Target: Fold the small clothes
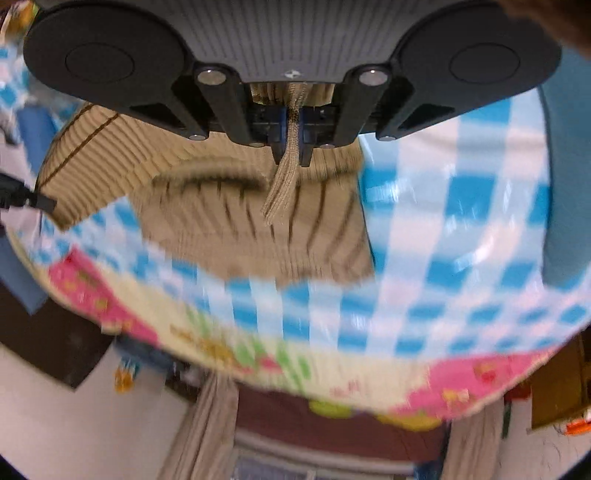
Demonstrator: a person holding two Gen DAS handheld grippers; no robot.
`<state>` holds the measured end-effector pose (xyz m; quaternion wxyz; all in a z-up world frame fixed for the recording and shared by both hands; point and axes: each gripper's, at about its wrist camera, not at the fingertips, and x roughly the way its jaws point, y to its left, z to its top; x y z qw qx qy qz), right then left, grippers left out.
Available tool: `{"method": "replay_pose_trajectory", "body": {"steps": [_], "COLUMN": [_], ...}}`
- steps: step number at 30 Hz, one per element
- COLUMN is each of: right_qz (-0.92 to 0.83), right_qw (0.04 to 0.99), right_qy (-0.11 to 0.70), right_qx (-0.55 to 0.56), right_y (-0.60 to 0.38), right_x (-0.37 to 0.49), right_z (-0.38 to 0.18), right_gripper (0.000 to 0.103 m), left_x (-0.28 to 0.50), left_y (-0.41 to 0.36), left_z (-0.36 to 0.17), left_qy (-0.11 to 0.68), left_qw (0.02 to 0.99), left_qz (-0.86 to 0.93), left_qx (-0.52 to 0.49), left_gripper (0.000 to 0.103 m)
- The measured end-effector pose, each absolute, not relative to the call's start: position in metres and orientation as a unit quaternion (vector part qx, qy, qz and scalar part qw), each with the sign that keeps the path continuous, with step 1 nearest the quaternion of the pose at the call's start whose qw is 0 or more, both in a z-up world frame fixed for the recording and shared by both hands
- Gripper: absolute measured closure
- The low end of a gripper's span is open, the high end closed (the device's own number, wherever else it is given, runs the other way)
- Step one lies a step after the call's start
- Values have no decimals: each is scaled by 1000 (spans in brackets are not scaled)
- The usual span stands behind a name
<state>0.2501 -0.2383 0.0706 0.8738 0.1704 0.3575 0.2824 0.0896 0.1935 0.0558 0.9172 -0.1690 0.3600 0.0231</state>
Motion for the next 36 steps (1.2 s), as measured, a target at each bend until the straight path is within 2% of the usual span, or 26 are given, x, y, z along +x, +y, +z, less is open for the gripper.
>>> {"method": "replay_pose_trajectory", "body": {"steps": [6,10,16,22,33,35,36], "right_qz": [275,263,215,189,179,184,183], "right_qw": [894,909,921,917,917,911,905], "right_qy": [318,290,306,344,351,367,382], "right_qx": [158,143,107,75,60,46,46], "right_y": [-227,-210,-186,-164,-152,-146,-144], "right_x": [278,308,361,390,399,403,406], "right_z": [98,106,71,26,12,8,3], "right_gripper": [99,99,99,99,99,99,95], "left_x": [123,159,212,232,226,226,225], "left_y": [218,225,230,228,248,248,248], "left_z": [87,88,49,8,-9,-12,-12], "left_qy": [299,283,312,346,359,370,371], "left_qw": [940,947,937,922,908,904,903], "left_qz": [38,50,70,88,114,114,120], "left_qx": [-161,-142,-143,-152,-183,-182,-180], "left_gripper": [91,91,91,92,91,89,87]}}
